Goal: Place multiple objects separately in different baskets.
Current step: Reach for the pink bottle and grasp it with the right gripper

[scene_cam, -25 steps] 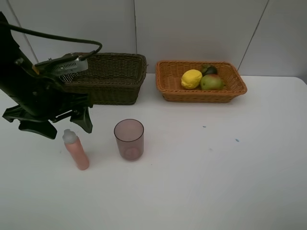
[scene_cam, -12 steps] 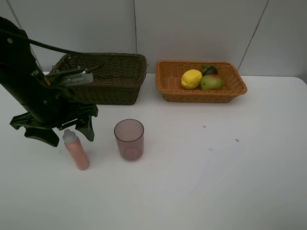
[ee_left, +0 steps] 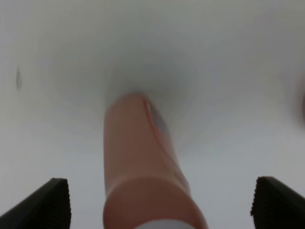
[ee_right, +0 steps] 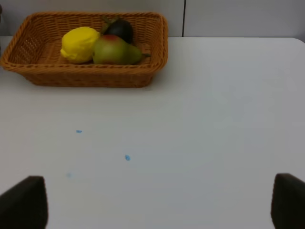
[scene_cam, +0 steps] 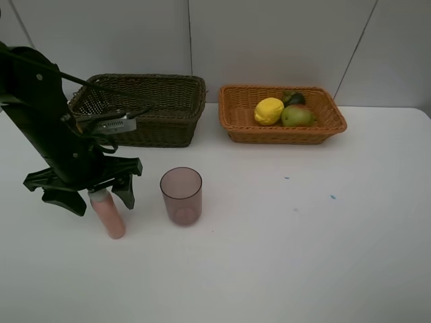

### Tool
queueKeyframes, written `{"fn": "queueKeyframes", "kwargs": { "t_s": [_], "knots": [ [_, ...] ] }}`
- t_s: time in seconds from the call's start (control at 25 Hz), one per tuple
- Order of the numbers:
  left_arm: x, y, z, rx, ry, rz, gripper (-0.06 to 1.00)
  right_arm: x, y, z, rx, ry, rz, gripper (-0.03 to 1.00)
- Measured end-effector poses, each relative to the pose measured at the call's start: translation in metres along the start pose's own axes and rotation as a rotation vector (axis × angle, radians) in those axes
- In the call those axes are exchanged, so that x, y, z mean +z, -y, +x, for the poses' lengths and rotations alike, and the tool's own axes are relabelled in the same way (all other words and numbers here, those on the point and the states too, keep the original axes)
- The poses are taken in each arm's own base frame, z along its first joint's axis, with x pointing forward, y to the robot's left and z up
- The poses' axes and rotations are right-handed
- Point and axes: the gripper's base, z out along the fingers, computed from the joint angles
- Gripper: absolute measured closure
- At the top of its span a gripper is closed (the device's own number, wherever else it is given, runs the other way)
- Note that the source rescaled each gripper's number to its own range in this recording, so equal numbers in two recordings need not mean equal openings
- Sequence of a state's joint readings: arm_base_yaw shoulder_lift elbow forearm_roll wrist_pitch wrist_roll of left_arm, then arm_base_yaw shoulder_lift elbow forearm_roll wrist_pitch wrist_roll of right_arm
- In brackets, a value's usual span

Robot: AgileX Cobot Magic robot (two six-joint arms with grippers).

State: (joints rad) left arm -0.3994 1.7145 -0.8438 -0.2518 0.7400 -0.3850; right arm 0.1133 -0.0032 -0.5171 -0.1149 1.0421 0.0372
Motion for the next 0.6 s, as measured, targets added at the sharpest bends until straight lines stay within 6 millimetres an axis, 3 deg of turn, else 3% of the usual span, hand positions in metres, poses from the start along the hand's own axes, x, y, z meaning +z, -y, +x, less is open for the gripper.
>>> {"fn": "queueKeyframes", "kwargs": {
  "t_s": [0.48, 0.6],
  "knots": [
    [0.0069, -0.0009, -0.0008, -0.004, -0.020, -0.013, -0.05, 0.0000, -0.0001, 0.0000, 0.000, 0.000, -0.001, -0.03],
    [0.0080, -0.0011, -0.0009, -0.005, -0.023, -0.015, -0.01, 0.0000, -0.0001, 0.0000, 0.000, 0.000, -0.001, -0.03]
  ]
}}
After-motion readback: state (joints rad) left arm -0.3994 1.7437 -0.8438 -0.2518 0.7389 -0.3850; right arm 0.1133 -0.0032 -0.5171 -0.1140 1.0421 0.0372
